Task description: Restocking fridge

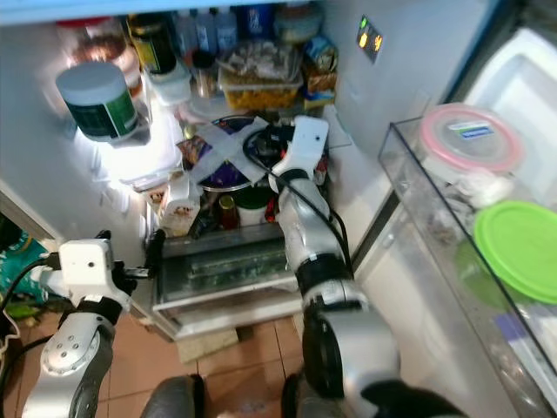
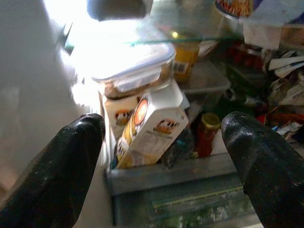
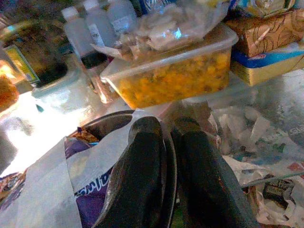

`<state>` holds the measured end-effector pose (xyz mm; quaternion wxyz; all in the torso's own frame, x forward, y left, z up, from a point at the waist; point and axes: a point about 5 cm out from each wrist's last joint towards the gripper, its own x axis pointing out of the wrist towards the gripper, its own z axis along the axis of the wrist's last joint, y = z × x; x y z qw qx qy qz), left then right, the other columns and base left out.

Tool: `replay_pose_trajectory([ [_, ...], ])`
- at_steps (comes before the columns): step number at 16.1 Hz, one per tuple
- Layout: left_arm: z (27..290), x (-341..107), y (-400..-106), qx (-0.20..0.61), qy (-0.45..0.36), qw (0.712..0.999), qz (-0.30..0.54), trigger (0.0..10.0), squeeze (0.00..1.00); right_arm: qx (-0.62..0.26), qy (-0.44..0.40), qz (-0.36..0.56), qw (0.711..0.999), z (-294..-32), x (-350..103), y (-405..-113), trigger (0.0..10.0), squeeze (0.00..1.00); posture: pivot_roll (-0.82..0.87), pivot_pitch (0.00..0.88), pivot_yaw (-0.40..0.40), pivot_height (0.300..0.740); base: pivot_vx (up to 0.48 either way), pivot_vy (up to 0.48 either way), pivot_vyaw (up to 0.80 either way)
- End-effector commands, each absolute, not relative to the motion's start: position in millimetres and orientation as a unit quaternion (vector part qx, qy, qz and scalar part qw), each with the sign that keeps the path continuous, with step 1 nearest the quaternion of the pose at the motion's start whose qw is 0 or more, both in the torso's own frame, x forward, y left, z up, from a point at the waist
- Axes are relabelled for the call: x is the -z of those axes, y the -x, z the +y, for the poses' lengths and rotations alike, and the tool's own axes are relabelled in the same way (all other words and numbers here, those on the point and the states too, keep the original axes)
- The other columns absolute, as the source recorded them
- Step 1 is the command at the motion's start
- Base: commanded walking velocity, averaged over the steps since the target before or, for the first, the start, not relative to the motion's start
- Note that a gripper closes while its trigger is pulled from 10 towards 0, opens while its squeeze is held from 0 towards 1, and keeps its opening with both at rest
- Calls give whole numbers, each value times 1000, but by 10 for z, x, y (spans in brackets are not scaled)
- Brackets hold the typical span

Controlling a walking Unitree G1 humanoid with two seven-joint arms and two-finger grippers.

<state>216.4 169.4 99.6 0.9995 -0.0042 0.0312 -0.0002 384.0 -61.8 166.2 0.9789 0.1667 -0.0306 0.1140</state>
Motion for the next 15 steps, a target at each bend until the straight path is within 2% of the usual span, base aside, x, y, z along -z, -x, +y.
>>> replay_pose_trajectory([
  [1,1681,-1013,-2118,-4,6,999,36,10000,0,-104,-175,-43,978,-587,-1788,-3888,10000,0,269,193,-60,740,0,0,0],
  [8,1637,-1007,-2063,-11,15,998,53,10000,0,-17,-190,-9,982,-494,-1951,-3992,10000,0,264,214,-72,740,0,0,0],
  [11,1644,-1009,-2046,-18,16,998,59,10000,0,77,-159,11,984,-635,-1918,-4018,10000,0,268,217,-72,740,0,0,0],
  [15,1662,-1003,-2044,-23,13,998,63,10000,0,142,-127,11,982,-809,-1923,-4035,10000,0,266,217,-69,740,0,0,0],
])
